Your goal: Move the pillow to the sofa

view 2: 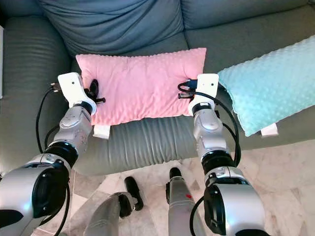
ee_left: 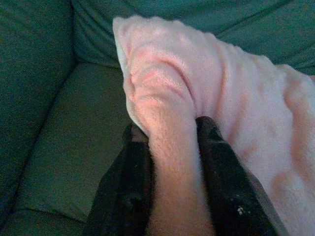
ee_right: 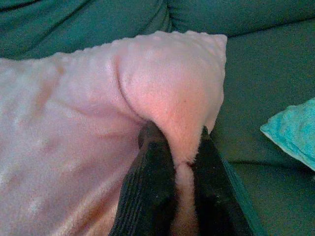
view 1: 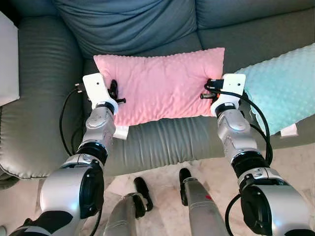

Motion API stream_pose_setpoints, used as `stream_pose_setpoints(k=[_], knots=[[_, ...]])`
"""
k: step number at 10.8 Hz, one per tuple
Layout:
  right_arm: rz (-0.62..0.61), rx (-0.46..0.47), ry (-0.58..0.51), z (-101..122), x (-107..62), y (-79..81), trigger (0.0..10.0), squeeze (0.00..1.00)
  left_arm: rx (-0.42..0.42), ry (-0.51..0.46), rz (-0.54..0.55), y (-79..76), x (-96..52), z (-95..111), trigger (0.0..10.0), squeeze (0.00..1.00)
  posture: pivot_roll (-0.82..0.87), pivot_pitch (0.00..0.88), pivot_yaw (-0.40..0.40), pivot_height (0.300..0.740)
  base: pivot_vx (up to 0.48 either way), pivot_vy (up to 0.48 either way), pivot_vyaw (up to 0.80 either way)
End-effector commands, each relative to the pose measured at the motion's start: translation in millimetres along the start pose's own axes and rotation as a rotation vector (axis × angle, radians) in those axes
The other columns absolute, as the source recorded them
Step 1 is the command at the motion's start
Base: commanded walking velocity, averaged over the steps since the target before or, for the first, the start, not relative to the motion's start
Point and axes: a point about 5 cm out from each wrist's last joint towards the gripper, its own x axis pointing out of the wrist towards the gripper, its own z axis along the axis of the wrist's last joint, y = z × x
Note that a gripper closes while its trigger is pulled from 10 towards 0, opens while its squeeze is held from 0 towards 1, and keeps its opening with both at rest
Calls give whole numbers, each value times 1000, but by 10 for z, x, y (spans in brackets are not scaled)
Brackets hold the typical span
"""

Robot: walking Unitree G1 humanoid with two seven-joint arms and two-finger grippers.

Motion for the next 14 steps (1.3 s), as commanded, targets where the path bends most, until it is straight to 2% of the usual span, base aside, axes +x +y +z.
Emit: stream_pose_setpoints(k=[1, 8, 10, 12, 14], knots=[[23, 6, 29, -116, -50, 57, 10000, 1000, 24, 47, 40, 121, -51, -133, 10000, 1000, -346, 566, 161, 740, 0, 0, 0], [60, 0, 58, -235, -110, 81, 10000, 1000, 70, 52, 84, 230, -71, -155, 10000, 1000, -332, 565, 159, 740, 0, 0, 0], [54, -6, 66, -260, -127, 34, 10000, 1000, 68, 54, 83, 232, -75, -163, 10000, 1000, -328, 562, 160, 740, 0, 0, 0], [-14, -56, 40, -181, -108, -99, 10000, 1000, 37, 44, 66, 221, -72, -152, 10000, 1000, -317, 552, 159, 740, 0, 0, 0], [-23, -80, 63, -202, -111, -102, 10000, 1000, 8, 49, 45, 220, -85, -179, 10000, 1000, -308, 536, 157, 740, 0, 0, 0]])
